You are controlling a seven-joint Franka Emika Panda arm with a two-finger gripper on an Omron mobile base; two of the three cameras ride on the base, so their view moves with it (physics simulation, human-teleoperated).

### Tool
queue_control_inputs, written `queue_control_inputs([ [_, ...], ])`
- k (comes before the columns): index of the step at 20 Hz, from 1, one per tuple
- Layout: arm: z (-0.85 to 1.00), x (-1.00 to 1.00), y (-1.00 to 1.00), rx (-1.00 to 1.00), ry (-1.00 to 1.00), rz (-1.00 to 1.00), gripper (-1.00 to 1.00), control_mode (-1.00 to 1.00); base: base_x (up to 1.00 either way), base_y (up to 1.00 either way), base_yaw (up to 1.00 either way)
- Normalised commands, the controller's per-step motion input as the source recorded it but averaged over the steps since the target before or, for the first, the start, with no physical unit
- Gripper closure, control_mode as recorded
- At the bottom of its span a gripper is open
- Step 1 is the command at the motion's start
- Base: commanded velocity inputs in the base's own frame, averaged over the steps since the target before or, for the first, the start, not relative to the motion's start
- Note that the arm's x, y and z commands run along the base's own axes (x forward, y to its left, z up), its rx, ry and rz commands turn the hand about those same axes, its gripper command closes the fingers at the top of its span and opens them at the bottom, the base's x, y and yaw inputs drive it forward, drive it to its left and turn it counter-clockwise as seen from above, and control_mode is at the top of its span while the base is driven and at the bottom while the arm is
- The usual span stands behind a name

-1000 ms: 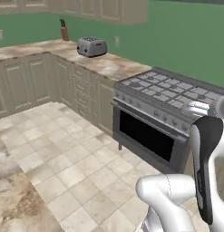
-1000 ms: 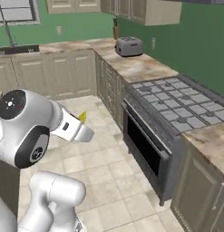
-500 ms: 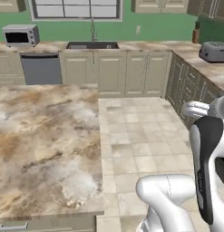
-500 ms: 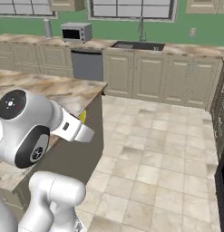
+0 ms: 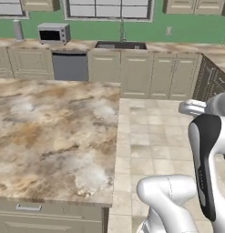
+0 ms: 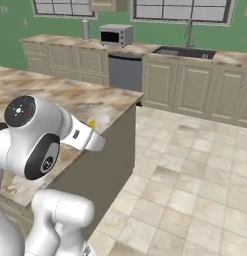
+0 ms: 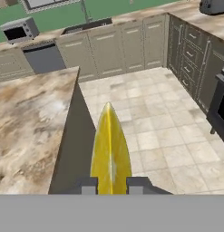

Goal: Take the lemon wedge from the fridge and place it on the plate with fish on the dining counter.

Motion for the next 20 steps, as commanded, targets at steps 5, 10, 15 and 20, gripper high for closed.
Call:
queue_control_inputs([
  [5,0.0,0.0,0.0,0.0,0.0,0.0,1.0,1.0,-1.0,0.88,0.4],
  [10,0.0,0.0,0.0,0.0,0.0,0.0,1.0,1.0,-0.24,-0.19,0.66],
  [15,0.0,0.0,0.0,0.0,0.0,0.0,1.0,1.0,0.91,-1.0,-0.01],
  [20,0.0,0.0,0.0,0.0,0.0,0.0,1.0,1.0,1.0,-1.0,-0.01],
])
